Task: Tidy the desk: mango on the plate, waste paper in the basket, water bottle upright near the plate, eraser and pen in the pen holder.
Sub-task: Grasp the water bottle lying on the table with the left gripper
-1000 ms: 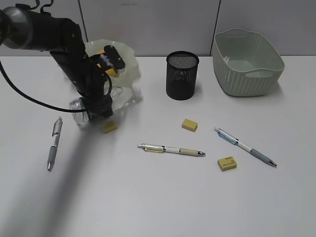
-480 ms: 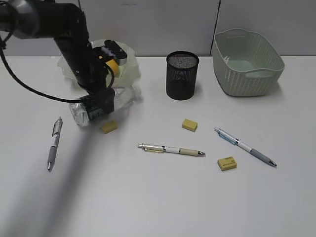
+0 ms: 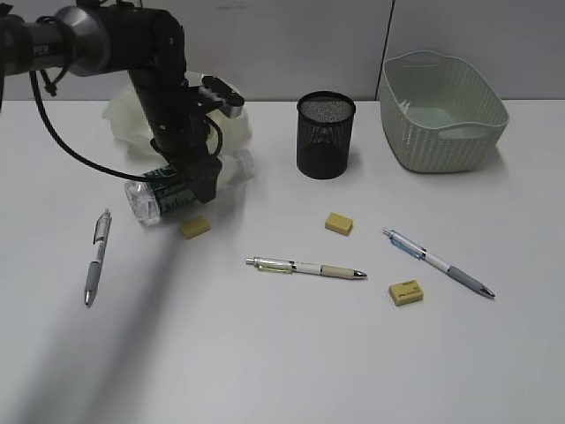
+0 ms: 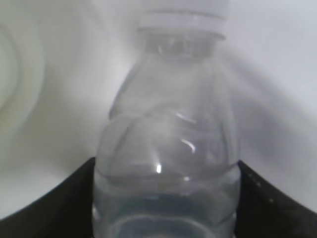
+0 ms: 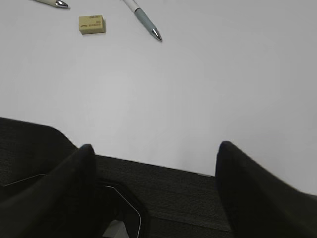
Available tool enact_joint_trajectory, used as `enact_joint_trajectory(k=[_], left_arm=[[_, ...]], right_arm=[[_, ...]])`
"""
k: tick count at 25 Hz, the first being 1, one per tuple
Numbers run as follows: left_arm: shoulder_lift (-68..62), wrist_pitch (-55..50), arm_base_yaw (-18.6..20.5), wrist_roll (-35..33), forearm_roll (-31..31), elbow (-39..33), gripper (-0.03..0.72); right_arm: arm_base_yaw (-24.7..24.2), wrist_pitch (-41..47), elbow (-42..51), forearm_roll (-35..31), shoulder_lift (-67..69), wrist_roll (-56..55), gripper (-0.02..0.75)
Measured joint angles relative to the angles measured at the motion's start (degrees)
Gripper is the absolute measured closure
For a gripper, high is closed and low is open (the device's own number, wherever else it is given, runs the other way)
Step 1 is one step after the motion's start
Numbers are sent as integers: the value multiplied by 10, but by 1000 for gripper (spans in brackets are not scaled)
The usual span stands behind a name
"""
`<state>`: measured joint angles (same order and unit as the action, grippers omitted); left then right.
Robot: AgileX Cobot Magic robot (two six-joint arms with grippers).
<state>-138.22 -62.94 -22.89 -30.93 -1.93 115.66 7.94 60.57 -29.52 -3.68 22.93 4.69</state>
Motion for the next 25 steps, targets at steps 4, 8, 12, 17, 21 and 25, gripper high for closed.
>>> enact_joint_trajectory(k=[4, 8, 12, 17, 21, 25], left_arm=[[-3, -16, -1, 19, 15, 4, 156], [-3, -18, -1, 34, 19, 4, 168], [-3, -26, -1, 36, 19, 4, 168], [3, -59, -1, 37, 14, 4, 171], [34, -67, -1, 37, -29, 3, 171], [80, -67, -1, 38, -69, 3, 171]], right_arm=[[0, 0, 0, 0, 0, 0, 153], [0, 0, 0, 0, 0, 0, 153], [0, 0, 0, 0, 0, 0, 153], [0, 0, 0, 0, 0, 0, 153], [0, 0, 0, 0, 0, 0, 153], [0, 0, 0, 0, 0, 0, 153]])
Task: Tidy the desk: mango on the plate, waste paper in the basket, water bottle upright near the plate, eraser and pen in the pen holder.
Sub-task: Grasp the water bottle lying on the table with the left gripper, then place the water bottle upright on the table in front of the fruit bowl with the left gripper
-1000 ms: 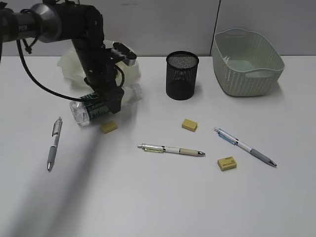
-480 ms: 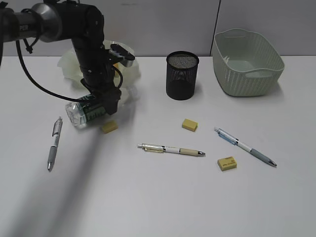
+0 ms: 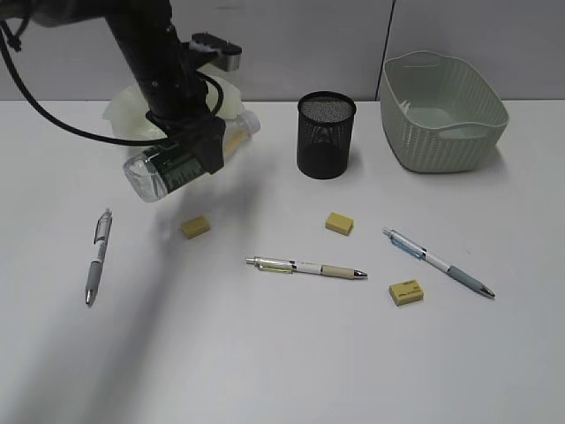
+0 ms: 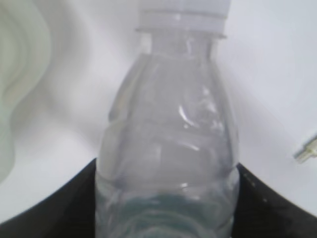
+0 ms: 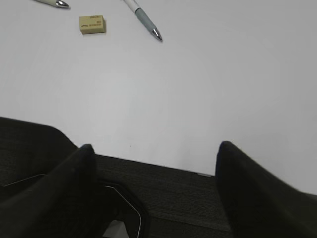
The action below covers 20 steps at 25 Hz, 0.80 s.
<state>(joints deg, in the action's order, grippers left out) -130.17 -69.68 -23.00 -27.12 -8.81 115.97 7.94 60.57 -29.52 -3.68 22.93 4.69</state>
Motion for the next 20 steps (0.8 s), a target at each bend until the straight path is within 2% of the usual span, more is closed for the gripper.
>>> enact_joint_trajectory(k=[12, 17, 20], left_arm=[[128, -4, 7, 55, -36, -16, 171], [212, 10, 33, 57, -53, -115, 171], [285, 79, 60, 57, -66, -228, 171]], right_arm=[[0, 0, 0, 0, 0, 0, 153], [0, 0, 0, 0, 0, 0, 153], [0, 0, 0, 0, 0, 0, 153]])
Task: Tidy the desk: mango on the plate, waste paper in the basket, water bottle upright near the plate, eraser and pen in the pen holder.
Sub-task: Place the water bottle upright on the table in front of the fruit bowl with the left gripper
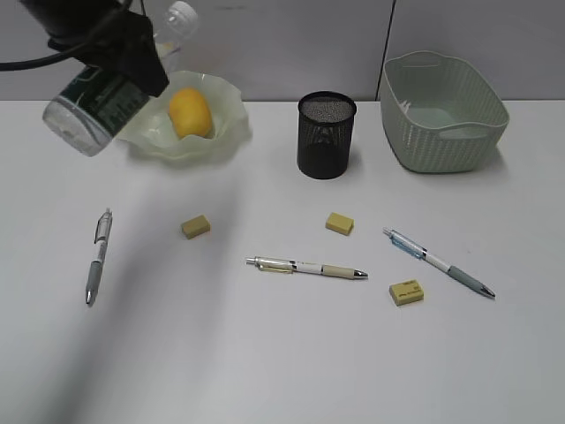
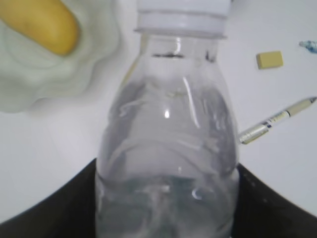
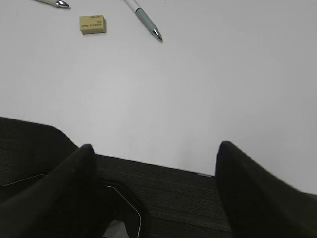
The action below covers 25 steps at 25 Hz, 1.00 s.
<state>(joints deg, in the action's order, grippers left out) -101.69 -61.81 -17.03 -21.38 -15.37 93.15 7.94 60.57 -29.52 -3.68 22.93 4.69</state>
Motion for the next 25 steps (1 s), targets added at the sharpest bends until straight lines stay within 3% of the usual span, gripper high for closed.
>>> enact_joint_trajectory(k=[5, 10, 14, 17, 25], left_arm=[[141, 239, 32, 0, -38, -206, 171], [236, 531, 31, 0, -99, -417, 171], [258, 732, 31, 0, -173, -531, 171], [254, 819, 31, 1, -192, -571, 171], [172, 991, 31, 1, -191, -576, 171]], right_arm=[[0, 0, 0, 0, 0, 0, 153], [0, 0, 0, 0, 0, 0, 153], [0, 0, 0, 0, 0, 0, 153], [0, 0, 0, 0, 0, 0, 153], [0, -2, 0, 0, 0, 0, 153]])
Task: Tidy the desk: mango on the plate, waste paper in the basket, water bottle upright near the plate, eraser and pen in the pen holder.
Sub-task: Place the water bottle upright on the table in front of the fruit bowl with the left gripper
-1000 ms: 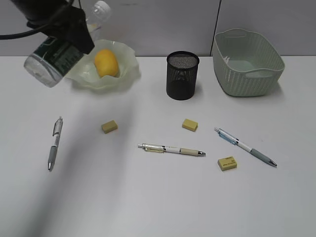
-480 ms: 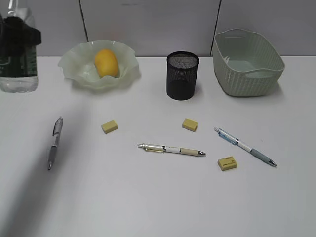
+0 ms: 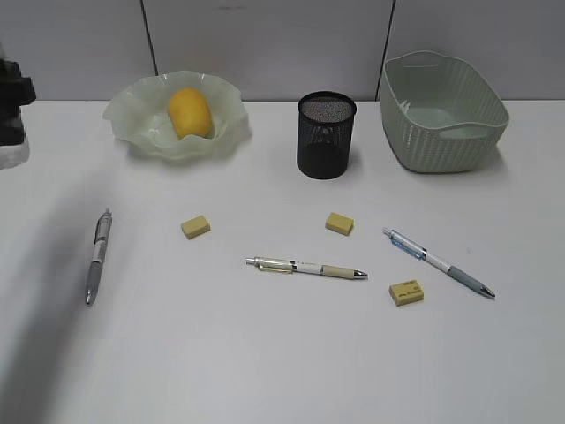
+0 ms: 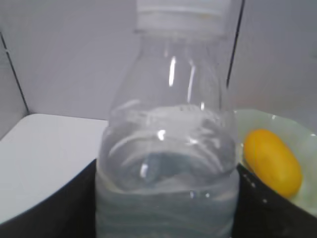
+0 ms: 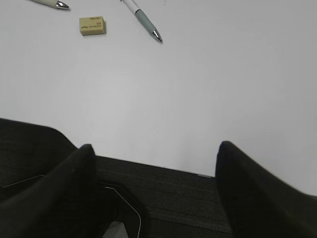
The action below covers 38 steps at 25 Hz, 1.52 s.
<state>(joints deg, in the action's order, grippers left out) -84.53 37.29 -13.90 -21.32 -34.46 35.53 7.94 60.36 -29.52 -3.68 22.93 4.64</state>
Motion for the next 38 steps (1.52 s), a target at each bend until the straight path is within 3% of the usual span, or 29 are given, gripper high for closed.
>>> enact_joint_trajectory(k=[3, 11, 23, 38], left_arm=[[-40, 41, 0, 20, 20, 0, 171], [-164, 192, 1, 163, 112, 0, 171], [-296, 252, 1, 179, 145, 80, 171], [-392, 298, 1, 237, 162, 111, 172]], right_arm=[[0, 0, 0, 0, 0, 0, 153], [0, -1, 0, 0, 0, 0, 153], [0, -4, 0, 0, 0, 0, 153], [0, -8, 0, 0, 0, -2, 153]])
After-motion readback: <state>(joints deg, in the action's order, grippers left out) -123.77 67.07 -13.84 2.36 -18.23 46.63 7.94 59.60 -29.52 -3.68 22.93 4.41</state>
